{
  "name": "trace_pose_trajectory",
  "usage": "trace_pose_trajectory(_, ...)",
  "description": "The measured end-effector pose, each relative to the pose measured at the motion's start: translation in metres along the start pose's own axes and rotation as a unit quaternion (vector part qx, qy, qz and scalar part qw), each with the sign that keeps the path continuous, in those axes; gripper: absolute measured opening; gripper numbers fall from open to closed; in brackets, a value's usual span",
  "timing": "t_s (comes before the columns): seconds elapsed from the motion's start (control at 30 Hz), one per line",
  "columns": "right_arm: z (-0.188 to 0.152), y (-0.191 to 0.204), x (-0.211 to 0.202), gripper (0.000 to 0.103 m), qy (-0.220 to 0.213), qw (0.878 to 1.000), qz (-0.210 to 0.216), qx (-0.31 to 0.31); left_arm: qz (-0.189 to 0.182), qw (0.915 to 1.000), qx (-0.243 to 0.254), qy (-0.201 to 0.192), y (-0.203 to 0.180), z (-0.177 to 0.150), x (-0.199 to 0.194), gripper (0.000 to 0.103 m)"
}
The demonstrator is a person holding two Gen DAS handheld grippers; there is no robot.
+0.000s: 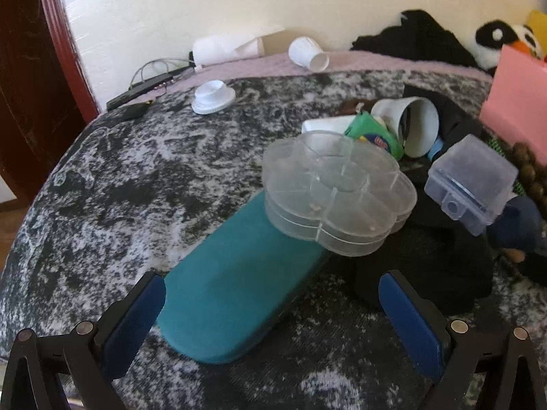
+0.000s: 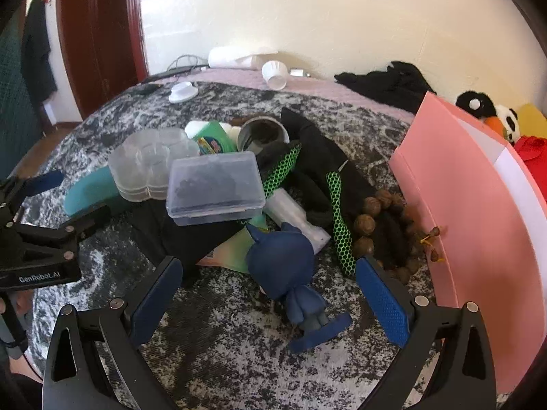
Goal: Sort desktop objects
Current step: 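Close the left gripper on the teal case while the right gripper grasps the blue figurine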
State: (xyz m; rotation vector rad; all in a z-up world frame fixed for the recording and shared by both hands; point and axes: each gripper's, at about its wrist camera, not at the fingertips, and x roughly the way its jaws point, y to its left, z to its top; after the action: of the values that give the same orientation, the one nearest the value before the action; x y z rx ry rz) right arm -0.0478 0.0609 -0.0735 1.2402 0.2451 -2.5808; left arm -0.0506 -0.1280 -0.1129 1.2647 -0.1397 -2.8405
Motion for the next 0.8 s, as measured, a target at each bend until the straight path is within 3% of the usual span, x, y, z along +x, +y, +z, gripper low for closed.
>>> trace_pose_trajectory(0.43, -0.006, -0.012, 0.054, 0.102, 0.062, 0.998, 0.006, 0.025, 0.058, 0.9973, 0.041, 0.019, -0.007, 0.007, 0.049, 0.103)
trace_pose_trajectory(0.57, -0.008, -0.015, 0.071, 0.103, 0.081, 0.996, 0.008, 0.033, 0.030, 0.9989, 0.020, 0.028, 0.005, 0.010, 0.056, 0.103)
trace_pose_trajectory(0.8, -0.010, -0.012, 0.074, 0.101, 0.074, 0.997, 0.003, 0.031, -0.002, 0.9994, 0.003, 0.035, 0.012, 0.010, 0.059, 0.102)
